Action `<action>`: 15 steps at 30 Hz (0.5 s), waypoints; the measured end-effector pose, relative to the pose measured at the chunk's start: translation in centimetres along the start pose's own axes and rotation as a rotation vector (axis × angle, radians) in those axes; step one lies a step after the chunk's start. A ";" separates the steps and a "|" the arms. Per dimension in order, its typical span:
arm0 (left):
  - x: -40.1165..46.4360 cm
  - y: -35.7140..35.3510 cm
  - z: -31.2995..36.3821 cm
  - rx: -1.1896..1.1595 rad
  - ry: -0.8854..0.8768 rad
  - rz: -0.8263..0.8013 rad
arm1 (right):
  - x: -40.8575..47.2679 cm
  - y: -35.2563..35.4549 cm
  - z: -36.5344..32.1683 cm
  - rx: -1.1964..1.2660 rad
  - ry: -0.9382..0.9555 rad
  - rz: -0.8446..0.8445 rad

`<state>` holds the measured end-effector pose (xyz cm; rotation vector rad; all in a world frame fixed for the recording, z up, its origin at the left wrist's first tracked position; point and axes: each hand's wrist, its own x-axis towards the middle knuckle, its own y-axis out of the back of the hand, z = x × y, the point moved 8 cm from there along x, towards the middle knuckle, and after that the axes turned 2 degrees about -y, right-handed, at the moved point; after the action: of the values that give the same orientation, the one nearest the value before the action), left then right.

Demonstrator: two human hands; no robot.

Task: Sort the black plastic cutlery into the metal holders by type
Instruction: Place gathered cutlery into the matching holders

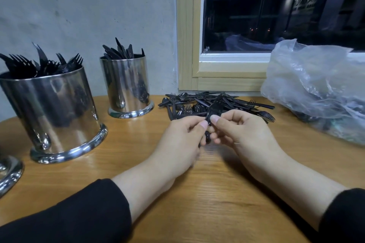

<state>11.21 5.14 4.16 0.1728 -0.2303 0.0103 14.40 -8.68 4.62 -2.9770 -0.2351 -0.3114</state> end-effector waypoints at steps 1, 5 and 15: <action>0.2 0.4 0.1 0.043 -0.014 0.026 | 0.0 0.4 -0.2 -0.078 0.021 0.025; 1.3 4.4 0.4 0.140 -0.036 0.215 | 0.8 3.0 -1.1 -0.445 0.120 0.164; 2.0 7.5 -0.7 0.065 0.003 0.277 | 4.1 0.3 -0.4 -1.085 0.260 0.020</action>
<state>13.12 12.68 5.18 0.2044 -0.2493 0.2936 18.34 -8.49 5.85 -3.8927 0.0218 -1.1256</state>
